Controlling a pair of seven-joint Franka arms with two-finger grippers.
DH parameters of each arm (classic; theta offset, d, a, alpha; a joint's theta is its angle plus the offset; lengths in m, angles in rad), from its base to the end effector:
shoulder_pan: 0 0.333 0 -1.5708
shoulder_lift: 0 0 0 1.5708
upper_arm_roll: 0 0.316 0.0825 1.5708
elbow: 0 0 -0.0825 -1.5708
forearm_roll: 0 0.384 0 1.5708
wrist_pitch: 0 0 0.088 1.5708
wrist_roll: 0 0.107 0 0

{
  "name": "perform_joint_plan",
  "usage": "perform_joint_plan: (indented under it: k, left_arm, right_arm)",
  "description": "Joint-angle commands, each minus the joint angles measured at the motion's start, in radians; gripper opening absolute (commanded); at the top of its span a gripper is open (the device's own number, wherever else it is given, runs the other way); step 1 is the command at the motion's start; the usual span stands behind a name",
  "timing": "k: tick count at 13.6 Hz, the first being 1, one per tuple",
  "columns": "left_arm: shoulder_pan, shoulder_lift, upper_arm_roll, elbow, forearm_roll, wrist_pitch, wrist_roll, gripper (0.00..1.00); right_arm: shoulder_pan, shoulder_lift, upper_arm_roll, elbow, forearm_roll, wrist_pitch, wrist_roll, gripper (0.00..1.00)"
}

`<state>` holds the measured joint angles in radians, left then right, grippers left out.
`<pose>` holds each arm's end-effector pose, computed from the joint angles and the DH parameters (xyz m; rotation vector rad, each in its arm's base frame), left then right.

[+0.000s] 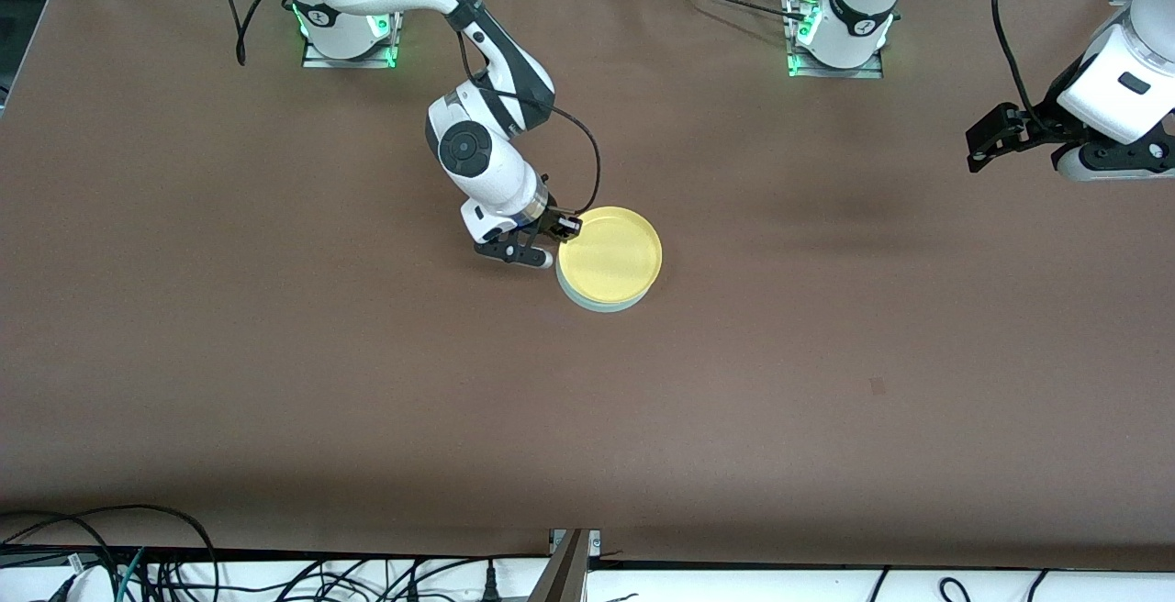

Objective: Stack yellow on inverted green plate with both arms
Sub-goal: 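Open the right gripper and draw it back from the stacked plates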

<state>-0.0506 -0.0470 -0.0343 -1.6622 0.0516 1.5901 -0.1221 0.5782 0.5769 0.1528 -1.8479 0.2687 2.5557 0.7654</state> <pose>0.5386 -0.0408 0.6089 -3.0855 -0.0549 0.0301 0.4967 0.4307 0.2262 -2.8448 0.4000 0.1031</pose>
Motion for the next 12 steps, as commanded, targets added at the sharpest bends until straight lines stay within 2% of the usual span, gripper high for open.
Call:
perform_joint_plan:
  k: [1, 4, 7, 12]
  left_arm:
    - [0.006, 0.018, -0.006, 0.041, -0.001, -0.033, 0.018, 1.0]
    - [0.008, 0.019, -0.003, 0.042, -0.001, -0.032, 0.018, 1.0]
    - [0.006, 0.018, -0.006, 0.042, -0.001, -0.038, 0.018, 1.0]
    - [0.009, 0.018, 0.001, 0.042, -0.001, -0.038, 0.019, 1.0]
  right_arm:
    - [0.015, -0.029, -0.007, -0.021, 0.014, 0.024, 0.044, 1.0]
    - [0.009, -0.074, -0.027, -0.005, 0.007, -0.026, 0.045, 1.0]
    - [0.009, -0.159, -0.136, 0.056, 0.001, -0.225, 0.034, 1.0]
    - [0.009, -0.36, -0.332, 0.073, 0.0, -0.46, -0.101, 1.0]
